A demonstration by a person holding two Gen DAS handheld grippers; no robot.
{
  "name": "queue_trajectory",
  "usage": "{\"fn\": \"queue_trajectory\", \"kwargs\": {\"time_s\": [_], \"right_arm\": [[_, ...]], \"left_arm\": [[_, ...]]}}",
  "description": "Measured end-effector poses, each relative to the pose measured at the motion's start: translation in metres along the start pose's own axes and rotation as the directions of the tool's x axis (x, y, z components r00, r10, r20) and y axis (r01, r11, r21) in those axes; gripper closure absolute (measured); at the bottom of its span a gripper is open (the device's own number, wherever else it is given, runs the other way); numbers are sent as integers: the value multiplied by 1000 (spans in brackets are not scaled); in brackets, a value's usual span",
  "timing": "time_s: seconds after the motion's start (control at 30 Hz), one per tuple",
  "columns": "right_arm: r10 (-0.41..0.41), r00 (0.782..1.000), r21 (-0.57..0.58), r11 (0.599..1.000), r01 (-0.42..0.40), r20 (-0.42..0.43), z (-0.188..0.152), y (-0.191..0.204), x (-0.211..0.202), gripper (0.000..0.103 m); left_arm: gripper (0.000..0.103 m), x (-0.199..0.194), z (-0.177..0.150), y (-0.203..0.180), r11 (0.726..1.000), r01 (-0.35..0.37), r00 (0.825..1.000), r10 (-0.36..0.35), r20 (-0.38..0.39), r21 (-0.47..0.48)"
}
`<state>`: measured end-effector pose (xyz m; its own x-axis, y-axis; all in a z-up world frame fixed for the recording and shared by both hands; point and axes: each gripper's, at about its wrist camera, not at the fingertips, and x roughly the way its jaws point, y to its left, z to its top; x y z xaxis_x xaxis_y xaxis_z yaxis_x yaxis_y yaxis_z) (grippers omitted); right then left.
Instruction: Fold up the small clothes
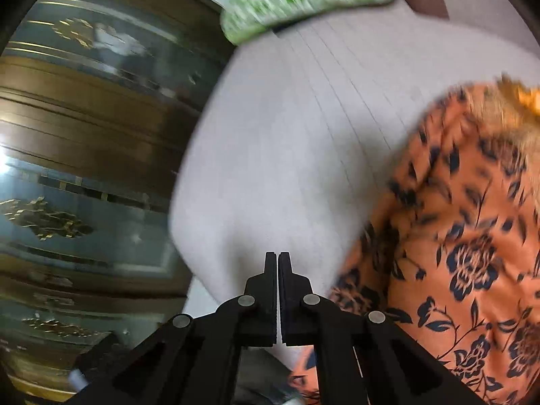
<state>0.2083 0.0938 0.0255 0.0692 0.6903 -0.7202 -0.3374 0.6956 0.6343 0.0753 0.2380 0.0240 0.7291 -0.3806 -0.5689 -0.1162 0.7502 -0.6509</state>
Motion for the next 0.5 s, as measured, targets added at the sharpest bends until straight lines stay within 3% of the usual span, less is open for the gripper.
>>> {"fn": "queue_trajectory", "kwargs": {"time_s": [0.1,0.13,0.17,0.2,0.23,0.3,0.37,0.5], "right_arm": [[1,997,-28,1000,1,73,-7,7,-27,102],[33,997,-32,999,-31,72,-12,4,-30,100],[71,995,-31,997,-69,65,-17,3,-29,98],[129,991,-20,992,-128,42,-23,-2,-27,87],[146,989,-1,989,-146,22,-28,-8,-24,60],[132,991,24,991,-133,28,-36,-16,-18,40],[122,993,38,992,-121,-6,-43,-21,-6,40],[-13,991,104,994,27,-136,-51,-34,31,40]], "left_arm": [[99,10,-7,2,1000,-1,996,-1,-94,-17],[89,15,-12,6,999,-17,991,13,-132,-34],[67,19,-15,14,997,-37,987,27,-158,-63],[54,21,-19,21,993,-60,984,43,-171,-97],[36,20,-24,29,987,-86,984,62,-166,-136],[34,19,-26,36,981,-109,986,86,-146,-162],[34,21,-27,36,983,-119,982,96,-163,-143],[34,36,-34,28,990,-110,971,89,-221,-84]]}}
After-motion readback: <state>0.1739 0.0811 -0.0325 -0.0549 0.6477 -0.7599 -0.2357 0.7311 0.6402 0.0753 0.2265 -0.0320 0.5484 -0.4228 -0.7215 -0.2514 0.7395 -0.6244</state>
